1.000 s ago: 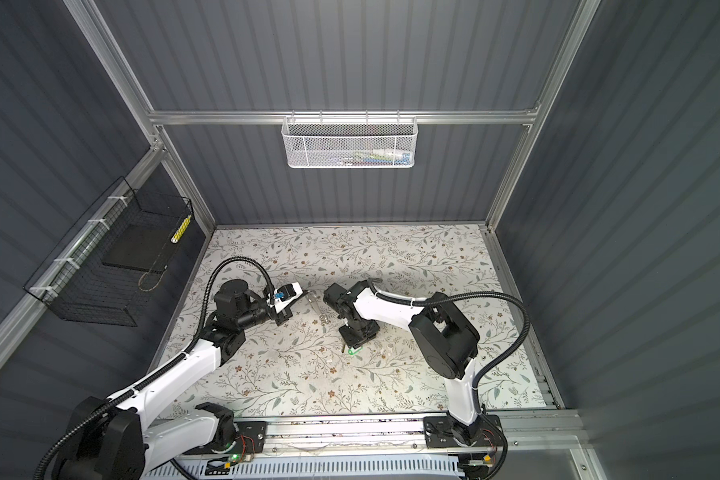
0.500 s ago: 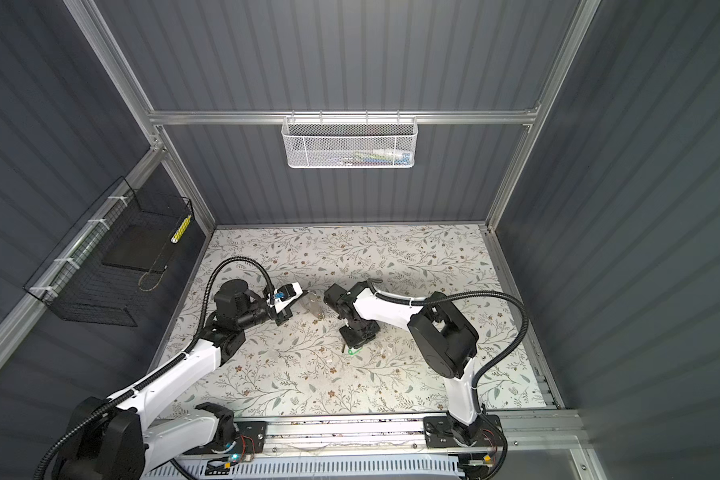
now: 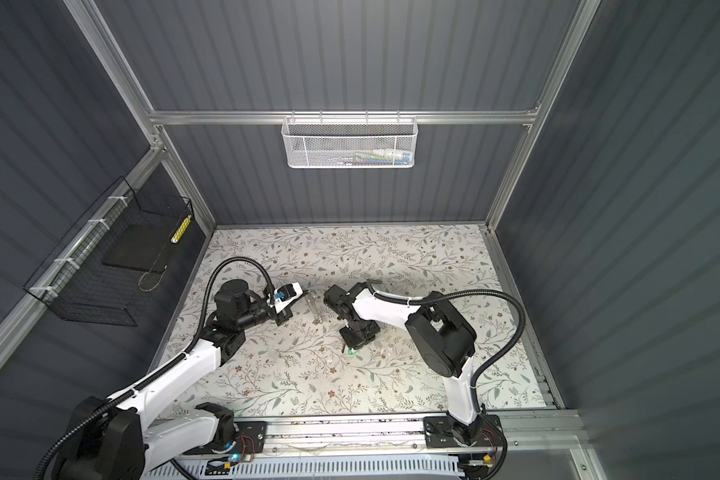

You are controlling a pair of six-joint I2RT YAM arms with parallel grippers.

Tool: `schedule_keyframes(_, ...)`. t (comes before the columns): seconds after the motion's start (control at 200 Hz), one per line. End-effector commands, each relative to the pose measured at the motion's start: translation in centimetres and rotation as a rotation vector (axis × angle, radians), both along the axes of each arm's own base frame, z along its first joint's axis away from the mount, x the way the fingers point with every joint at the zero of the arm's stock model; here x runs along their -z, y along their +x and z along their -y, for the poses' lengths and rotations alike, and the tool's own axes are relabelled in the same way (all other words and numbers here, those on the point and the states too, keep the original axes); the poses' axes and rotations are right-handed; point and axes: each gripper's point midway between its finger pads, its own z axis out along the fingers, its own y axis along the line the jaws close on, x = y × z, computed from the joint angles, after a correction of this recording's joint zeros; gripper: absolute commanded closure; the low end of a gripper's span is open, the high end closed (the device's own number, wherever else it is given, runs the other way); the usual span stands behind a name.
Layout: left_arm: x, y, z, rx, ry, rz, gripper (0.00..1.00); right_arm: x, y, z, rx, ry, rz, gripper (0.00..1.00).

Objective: Put the keys on the keyring
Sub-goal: 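Lower the right gripper over the green tag's small ring, then grasp the green tag's ring with the right gripper and lift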

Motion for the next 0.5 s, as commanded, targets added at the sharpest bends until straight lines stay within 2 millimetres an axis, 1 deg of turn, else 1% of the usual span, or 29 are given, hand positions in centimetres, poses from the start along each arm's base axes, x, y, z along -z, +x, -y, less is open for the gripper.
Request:
schedule_keyframes(0.0,-0.56,-0.31,0.31,0.023,-0.009,0.02,1.0,0.66,0.05,0.29,0.004,-0.023,-0.014,0.81)
schedule_keyframes(0.155,-0.52,-0.31,0.31,0.023,-0.009,0.019,1.0,0.54,0.09,0.35,0.006,-0.02,-0.008,0.87)
schedule_keyframes(0.26,-0.54,-0.28,0.31,0.024,-0.009,0.021,1.0,0.56,0.04,0.35,0.006,-0.019,-0.01,0.9)
schedule_keyframes(0.495,-0.57,-0.34,0.34,0.026,-0.01,0.021,1.0,-0.1,0.08,0.62,0.006,0.011,0.019,0.94)
